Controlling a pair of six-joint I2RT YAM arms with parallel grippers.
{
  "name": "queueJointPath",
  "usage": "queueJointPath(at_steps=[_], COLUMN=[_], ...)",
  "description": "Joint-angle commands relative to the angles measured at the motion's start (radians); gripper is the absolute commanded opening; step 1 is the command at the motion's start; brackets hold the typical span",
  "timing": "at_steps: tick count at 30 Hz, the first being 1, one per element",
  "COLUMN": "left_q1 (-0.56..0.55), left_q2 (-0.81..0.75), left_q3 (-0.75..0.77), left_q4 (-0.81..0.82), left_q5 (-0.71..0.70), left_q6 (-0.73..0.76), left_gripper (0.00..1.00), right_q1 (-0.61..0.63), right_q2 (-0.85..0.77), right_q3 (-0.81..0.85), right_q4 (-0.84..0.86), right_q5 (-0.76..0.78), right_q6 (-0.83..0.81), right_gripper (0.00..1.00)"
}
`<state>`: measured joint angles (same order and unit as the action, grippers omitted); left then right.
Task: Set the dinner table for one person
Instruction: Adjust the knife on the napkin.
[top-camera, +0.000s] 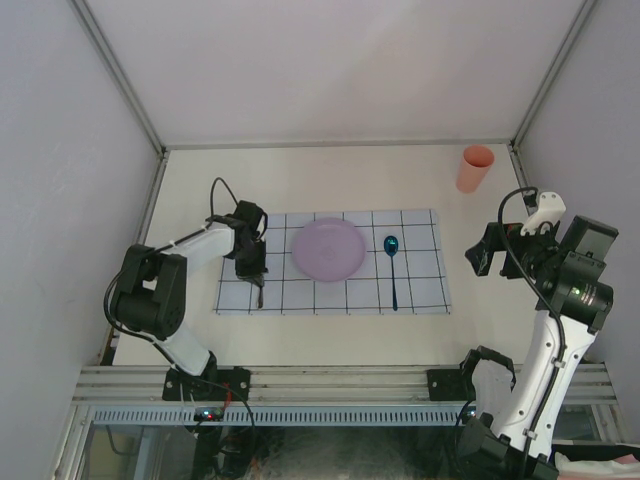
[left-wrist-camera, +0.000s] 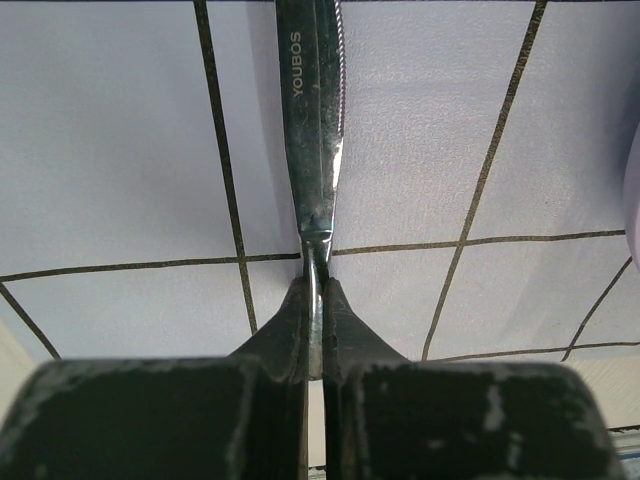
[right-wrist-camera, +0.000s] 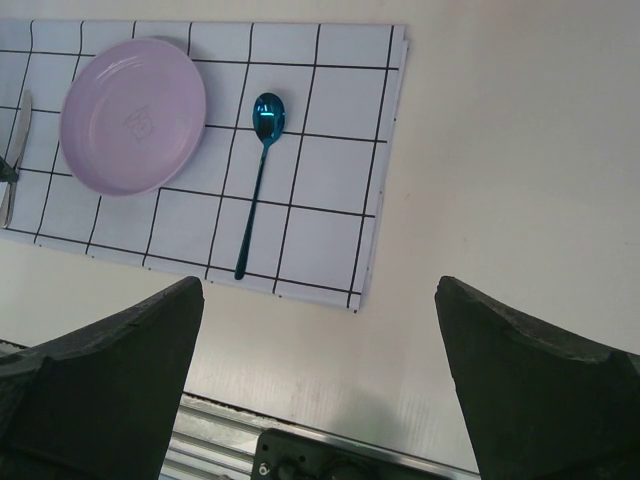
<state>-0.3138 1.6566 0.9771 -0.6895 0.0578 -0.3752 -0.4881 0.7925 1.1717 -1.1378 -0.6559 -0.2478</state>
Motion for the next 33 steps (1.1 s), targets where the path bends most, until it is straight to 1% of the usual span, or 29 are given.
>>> queueJointPath(at_steps=[1,33], left_q1=[-0.006,-0.006], left_q2=[-0.047,-0.041], left_q3=[-0.012,-0.022], left_q4=[0.018,0.036], left_q5=[0.008,0.016], left_q6=[-0.020,-0.013], left_gripper=[0.00,0.00], right_q1=[0.006,0.003], right_q2=[-0.014,-0.018], right_q3=[0.002,0.003], right_q4=[0.014,0.007], right_q5=[-0.013,-0.026], right_q6=[-0.007,-0.008], right_gripper=[1.00,1.00])
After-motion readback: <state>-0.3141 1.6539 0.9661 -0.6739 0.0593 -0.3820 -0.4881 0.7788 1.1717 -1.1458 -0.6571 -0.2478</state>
